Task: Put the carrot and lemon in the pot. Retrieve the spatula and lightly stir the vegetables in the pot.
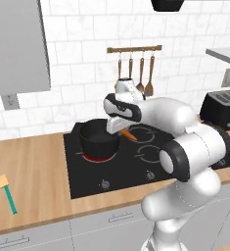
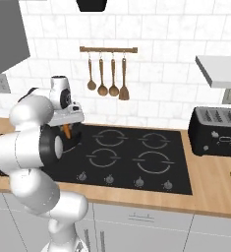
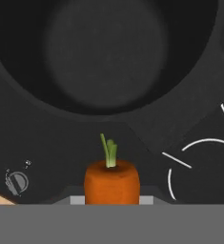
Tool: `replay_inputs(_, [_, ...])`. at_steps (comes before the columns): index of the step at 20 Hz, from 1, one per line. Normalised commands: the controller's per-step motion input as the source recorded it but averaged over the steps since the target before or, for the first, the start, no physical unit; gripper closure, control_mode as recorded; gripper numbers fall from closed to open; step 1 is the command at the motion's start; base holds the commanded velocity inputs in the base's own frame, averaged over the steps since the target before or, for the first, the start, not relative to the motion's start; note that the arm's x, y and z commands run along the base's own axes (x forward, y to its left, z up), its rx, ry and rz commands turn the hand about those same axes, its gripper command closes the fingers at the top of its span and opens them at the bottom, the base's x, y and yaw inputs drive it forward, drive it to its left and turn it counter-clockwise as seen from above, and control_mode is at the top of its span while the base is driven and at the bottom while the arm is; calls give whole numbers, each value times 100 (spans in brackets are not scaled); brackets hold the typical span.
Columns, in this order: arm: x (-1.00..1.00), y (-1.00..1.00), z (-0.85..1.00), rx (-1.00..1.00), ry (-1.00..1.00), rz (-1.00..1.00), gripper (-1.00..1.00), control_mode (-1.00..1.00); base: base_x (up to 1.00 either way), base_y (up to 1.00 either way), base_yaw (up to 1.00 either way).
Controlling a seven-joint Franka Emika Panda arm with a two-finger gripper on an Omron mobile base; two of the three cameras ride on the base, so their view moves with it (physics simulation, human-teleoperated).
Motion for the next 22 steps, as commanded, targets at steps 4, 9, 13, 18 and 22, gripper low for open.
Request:
replay_inputs(4, [60, 36, 0, 0, 11, 0, 100, -100, 0, 0, 0])
replay_inputs(9, [54, 39, -10, -2, 5, -2, 100, -100, 0, 0, 0])
replay_inputs(13, [44, 35, -27, -6, 1, -3, 100, -100, 0, 0, 0])
replay_inputs(18, [30, 18, -34, -6, 1, -2, 100, -100, 0, 0, 0])
replay_inputs(22, [17, 8, -41, -6, 0, -1, 100, -100, 0, 0, 0])
